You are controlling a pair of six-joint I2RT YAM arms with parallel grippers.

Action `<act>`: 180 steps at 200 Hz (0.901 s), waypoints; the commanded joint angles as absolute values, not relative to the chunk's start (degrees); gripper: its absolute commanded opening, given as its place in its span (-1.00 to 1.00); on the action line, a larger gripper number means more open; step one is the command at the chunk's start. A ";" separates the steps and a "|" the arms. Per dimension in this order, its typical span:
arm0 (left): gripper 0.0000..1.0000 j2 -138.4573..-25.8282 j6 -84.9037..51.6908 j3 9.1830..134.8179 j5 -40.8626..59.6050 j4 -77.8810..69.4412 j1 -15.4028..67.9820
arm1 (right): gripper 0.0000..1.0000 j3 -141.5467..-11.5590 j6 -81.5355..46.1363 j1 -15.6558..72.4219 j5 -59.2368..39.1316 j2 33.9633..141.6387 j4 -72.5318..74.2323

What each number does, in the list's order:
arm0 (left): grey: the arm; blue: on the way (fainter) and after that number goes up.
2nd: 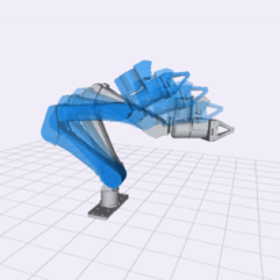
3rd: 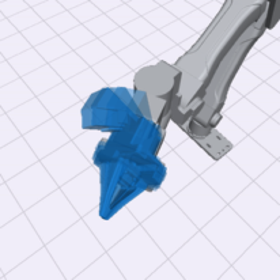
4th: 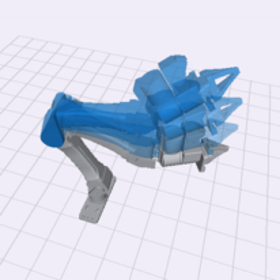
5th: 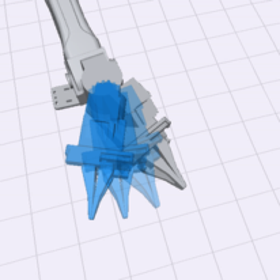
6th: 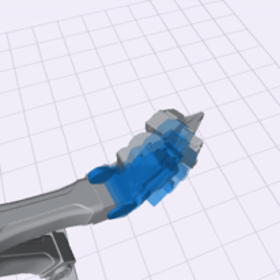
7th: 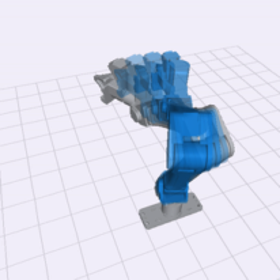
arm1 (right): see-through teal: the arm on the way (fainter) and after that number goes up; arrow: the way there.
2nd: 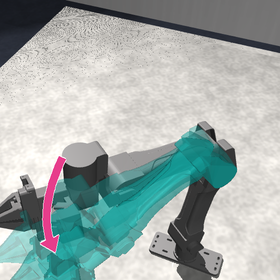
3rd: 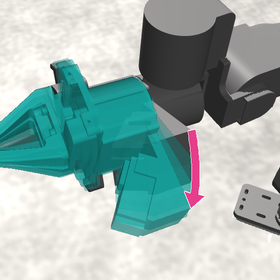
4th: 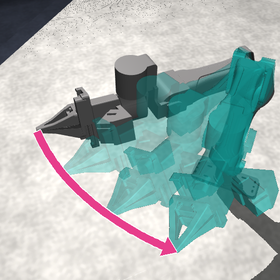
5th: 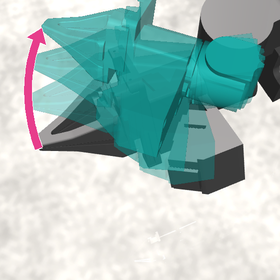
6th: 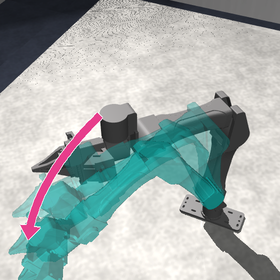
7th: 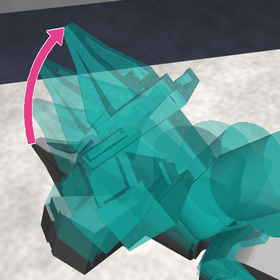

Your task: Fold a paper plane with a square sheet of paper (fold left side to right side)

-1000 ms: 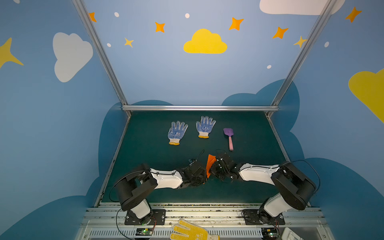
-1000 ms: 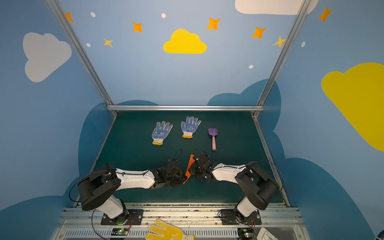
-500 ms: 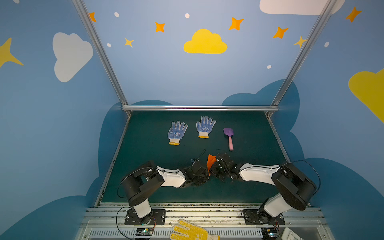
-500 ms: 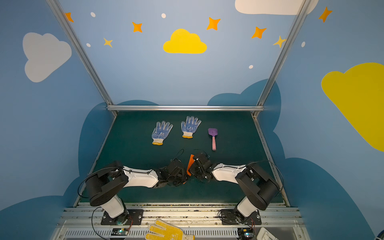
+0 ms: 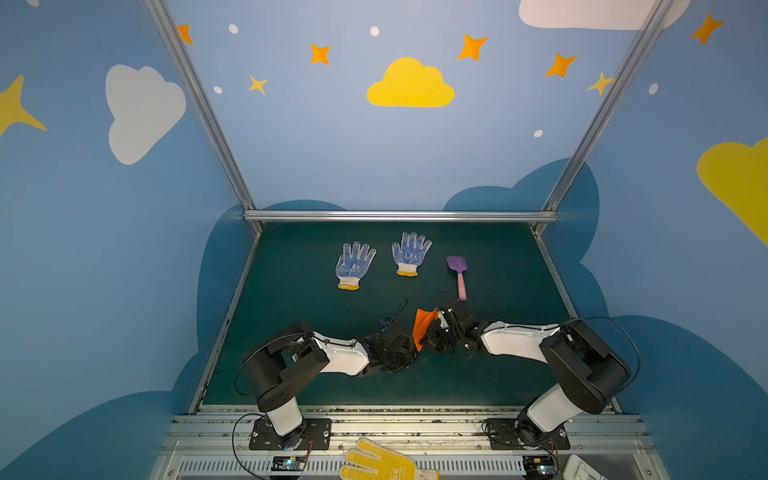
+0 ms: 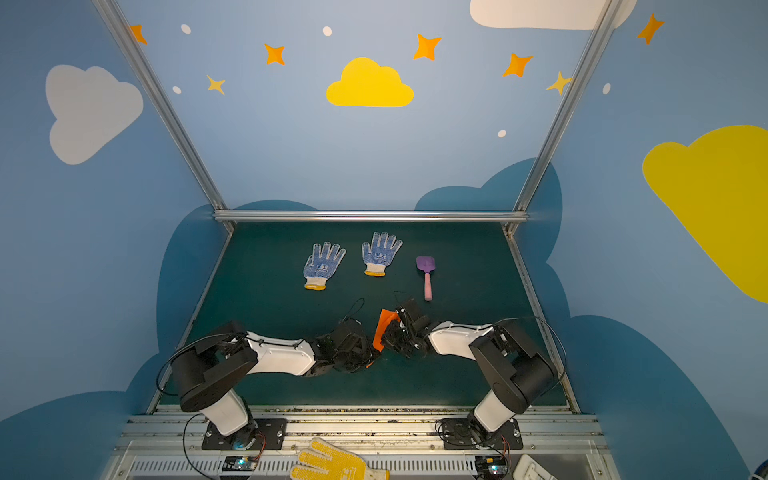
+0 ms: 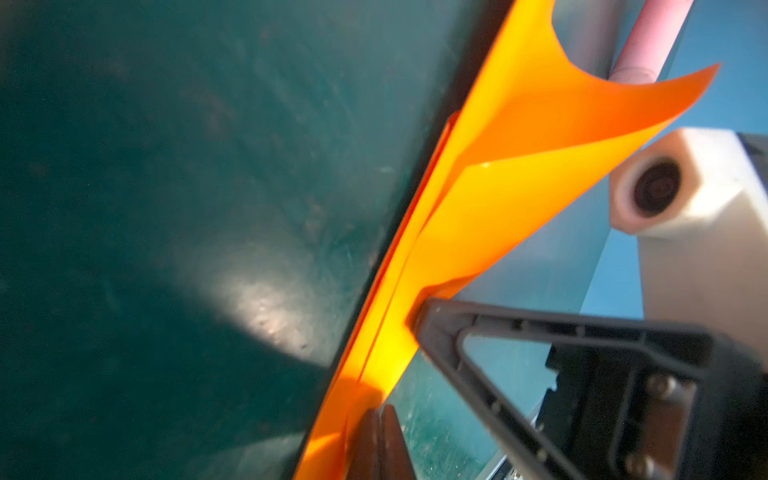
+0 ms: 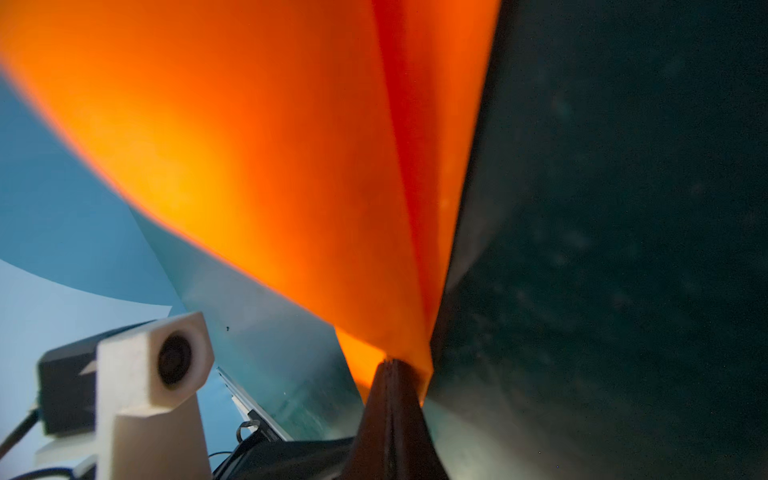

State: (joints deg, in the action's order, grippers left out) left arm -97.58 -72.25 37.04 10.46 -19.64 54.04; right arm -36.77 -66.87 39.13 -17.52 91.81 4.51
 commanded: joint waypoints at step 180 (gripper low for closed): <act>-0.93 -99.73 -71.75 33.51 10.63 -15.26 52.58 | -1.00 -43.10 -51.21 14.98 -16.24 101.24 -6.31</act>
State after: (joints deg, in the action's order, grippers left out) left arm -97.76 -72.25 35.73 12.08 -22.26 53.30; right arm -43.29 -54.24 18.70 -21.39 97.86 2.31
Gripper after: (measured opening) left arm 0.047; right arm 0.047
